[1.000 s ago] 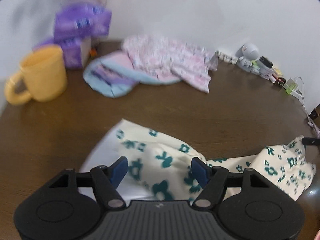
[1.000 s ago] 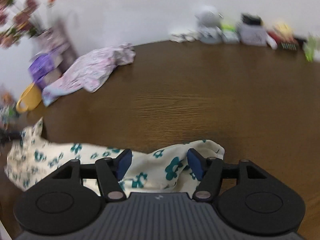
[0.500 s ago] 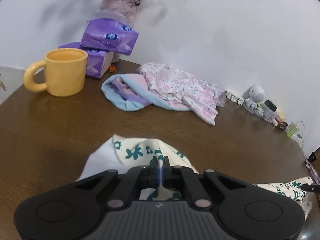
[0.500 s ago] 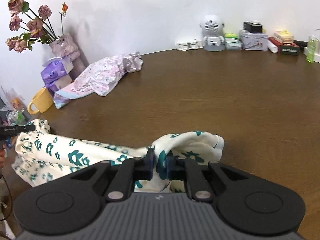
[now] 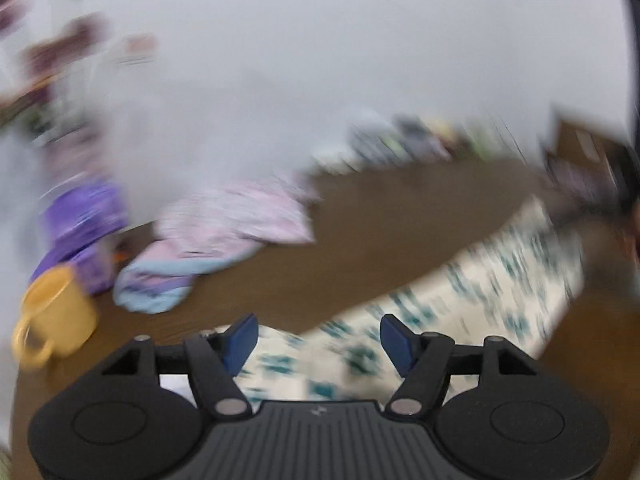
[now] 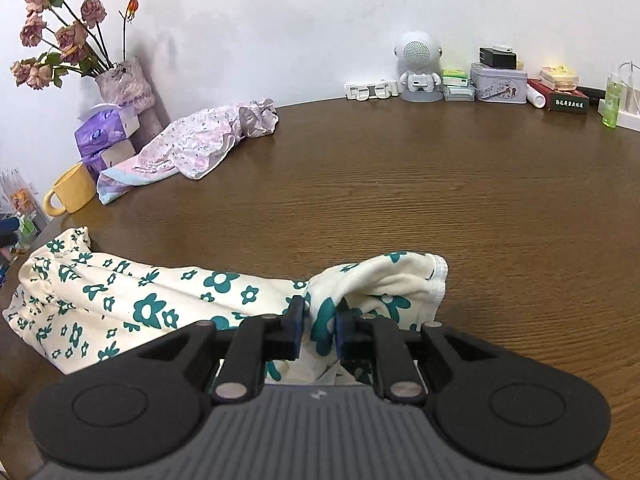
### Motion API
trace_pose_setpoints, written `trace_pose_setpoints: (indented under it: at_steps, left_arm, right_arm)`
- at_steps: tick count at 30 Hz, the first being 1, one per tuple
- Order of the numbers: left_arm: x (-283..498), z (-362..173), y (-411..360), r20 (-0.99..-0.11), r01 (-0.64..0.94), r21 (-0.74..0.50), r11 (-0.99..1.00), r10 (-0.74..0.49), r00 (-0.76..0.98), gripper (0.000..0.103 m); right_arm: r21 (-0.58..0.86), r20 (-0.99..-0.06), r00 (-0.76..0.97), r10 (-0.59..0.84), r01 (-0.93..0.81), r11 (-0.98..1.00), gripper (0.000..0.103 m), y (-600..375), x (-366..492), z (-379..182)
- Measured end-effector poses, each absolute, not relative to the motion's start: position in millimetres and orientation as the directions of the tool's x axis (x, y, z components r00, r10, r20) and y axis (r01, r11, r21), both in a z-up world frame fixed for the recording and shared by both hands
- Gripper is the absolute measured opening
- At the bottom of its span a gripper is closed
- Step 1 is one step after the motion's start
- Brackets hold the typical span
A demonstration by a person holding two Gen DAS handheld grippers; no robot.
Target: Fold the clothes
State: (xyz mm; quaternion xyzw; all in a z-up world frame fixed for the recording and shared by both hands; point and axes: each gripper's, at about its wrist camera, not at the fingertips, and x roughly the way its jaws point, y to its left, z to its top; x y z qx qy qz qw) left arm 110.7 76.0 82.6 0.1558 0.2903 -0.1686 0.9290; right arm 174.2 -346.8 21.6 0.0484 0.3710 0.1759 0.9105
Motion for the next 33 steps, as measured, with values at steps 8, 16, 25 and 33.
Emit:
trace_pose_setpoints:
  at_steps: [8, 16, 25, 33]
  left_arm:
    - [137, 51, 38, -0.747, 0.571, 0.333, 0.751, -0.159, 0.645, 0.060]
    - [145, 65, 52, -0.773, 0.650, 0.191, 0.736, -0.295, 0.561, 0.061]
    - [142, 51, 26, -0.803, 0.661, 0.326, 0.676, -0.171, 0.571, 0.010]
    - [109, 44, -4, -0.487, 0.459, 0.779, 0.427, -0.048, 0.872, 0.007]
  right_arm:
    - [0.207, -0.659, 0.661, 0.360, -0.300, 0.931, 0.014, -346, 175, 22]
    - [0.203, -0.661, 0.654, 0.366, -0.314, 0.927, 0.014, -344, 179, 23]
    - [0.212, -0.657, 0.656, 0.372, -0.313, 0.926, 0.014, -347, 178, 22]
    - [0.218, -0.634, 0.674, 0.379, -0.314, 0.924, 0.014, -348, 179, 28]
